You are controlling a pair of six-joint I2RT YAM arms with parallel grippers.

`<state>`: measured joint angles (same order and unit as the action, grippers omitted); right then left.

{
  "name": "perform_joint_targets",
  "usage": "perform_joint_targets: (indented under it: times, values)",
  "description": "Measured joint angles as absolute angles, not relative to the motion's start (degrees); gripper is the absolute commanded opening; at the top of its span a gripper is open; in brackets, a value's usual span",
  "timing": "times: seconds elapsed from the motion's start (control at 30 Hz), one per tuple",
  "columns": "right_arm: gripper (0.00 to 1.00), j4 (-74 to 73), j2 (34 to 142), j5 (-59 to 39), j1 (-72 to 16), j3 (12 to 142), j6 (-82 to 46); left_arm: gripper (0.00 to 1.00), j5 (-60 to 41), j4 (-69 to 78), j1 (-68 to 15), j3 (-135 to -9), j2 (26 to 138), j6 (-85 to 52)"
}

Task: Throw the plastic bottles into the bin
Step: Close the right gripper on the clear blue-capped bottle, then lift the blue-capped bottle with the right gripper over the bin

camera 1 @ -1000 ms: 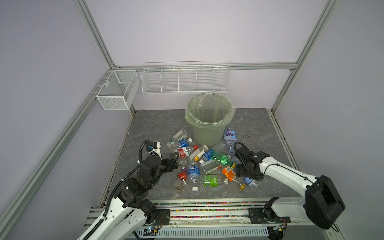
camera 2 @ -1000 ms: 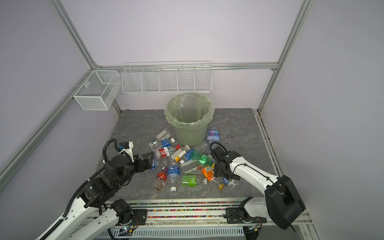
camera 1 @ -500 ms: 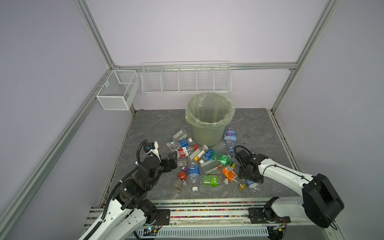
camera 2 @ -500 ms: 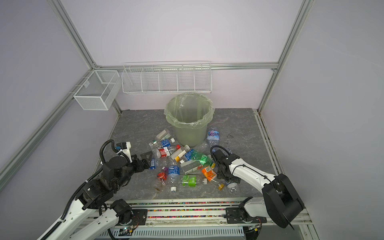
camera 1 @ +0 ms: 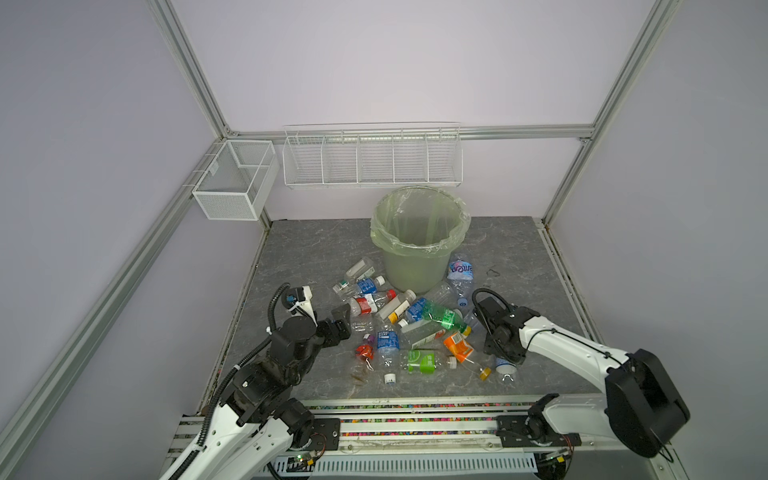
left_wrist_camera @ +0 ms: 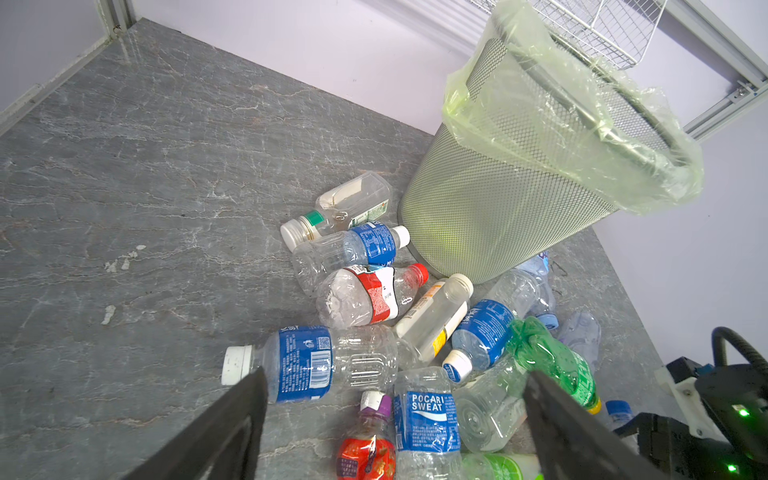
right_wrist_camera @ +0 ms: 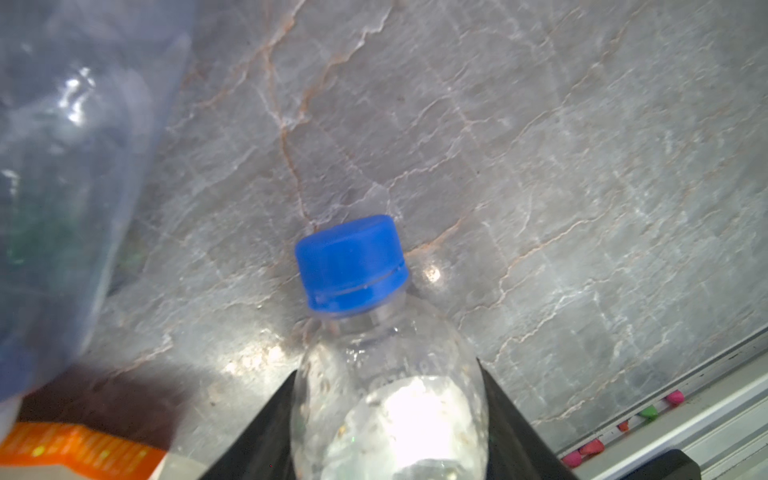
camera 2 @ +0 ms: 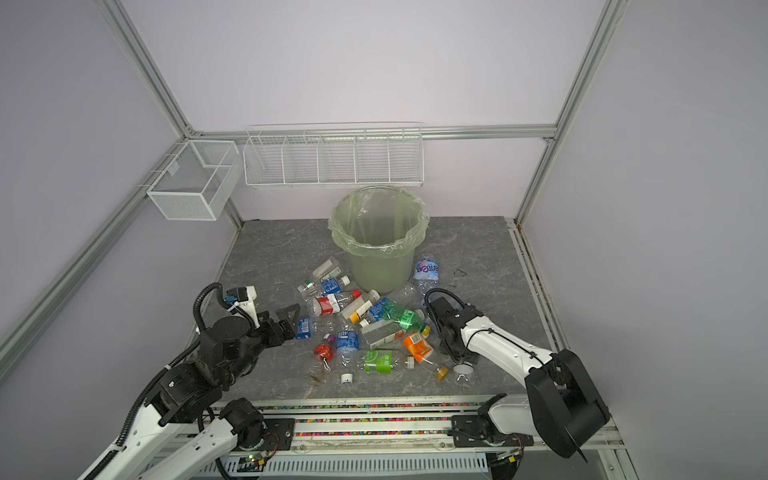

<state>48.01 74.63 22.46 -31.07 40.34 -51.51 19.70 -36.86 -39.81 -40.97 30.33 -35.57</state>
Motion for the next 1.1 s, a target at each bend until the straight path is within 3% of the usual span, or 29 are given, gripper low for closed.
perform_joint_targets:
  times: [0.3,0.63,1.1]
  values:
    - [0.49,53.2,66.4,24.5,-30.8,42.5,-51.5,0.96,19.7,-37.2,-39.8,-41.0,30.3,-35.8]
    - [0.48,59.5,51.6,25.2,-30.9,59.4,-46.4,0.95,19.6,-37.6,-39.8,-41.0,30.3,-36.0]
    - [0.47,49.1,51.0,8.1,-31.4,78.7,-34.4,0.95,18.3,-38.2,-39.8,-38.9,28.6,-37.3]
